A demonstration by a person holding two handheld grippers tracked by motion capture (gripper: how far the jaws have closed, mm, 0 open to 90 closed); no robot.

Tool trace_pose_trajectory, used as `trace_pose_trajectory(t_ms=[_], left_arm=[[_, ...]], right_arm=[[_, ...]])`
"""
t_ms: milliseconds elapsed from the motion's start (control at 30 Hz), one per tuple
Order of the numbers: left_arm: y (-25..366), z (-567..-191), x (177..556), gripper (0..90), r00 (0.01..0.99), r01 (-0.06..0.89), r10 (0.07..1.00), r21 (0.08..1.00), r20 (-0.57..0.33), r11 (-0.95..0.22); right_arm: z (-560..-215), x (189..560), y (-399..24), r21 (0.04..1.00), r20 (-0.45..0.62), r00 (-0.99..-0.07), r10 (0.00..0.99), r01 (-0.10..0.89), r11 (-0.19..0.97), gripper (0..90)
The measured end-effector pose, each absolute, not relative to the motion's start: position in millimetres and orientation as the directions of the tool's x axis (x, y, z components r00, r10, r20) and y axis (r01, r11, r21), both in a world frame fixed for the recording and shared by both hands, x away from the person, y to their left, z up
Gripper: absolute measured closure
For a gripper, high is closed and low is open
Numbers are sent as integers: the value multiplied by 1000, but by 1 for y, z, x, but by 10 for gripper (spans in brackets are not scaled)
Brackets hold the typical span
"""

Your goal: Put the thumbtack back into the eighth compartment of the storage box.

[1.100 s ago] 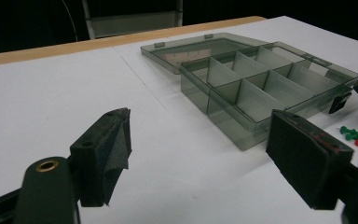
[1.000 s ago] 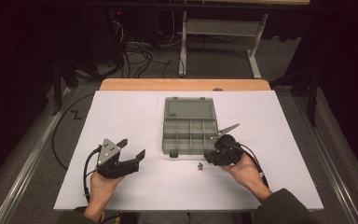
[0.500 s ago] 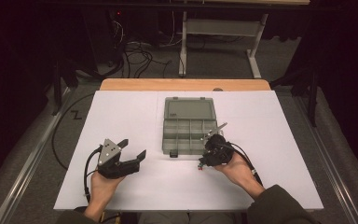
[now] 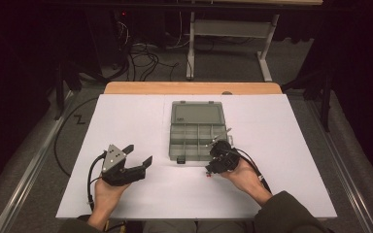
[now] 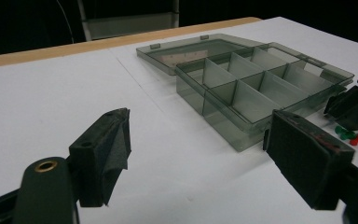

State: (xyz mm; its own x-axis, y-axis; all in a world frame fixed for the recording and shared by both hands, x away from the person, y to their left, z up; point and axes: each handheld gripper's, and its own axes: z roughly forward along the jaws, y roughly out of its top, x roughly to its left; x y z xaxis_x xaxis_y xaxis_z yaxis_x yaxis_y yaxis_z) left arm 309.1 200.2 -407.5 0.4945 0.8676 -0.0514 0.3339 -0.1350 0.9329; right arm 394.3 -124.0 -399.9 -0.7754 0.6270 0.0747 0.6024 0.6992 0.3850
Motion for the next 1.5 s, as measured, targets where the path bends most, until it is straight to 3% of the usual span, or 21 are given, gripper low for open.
trace_pose_trajectory(t_ms=[1033, 1500], left_arm=[[200, -407, 309, 224, 495, 332, 867, 935, -56, -129], [201, -407, 308, 229, 494, 330, 867, 937, -66, -117]], right_arm=[[-405, 394, -119, 357, 21, -780, 626, 590, 724, 845], [-393, 393, -130, 414, 36, -784, 619, 576, 705, 846]])
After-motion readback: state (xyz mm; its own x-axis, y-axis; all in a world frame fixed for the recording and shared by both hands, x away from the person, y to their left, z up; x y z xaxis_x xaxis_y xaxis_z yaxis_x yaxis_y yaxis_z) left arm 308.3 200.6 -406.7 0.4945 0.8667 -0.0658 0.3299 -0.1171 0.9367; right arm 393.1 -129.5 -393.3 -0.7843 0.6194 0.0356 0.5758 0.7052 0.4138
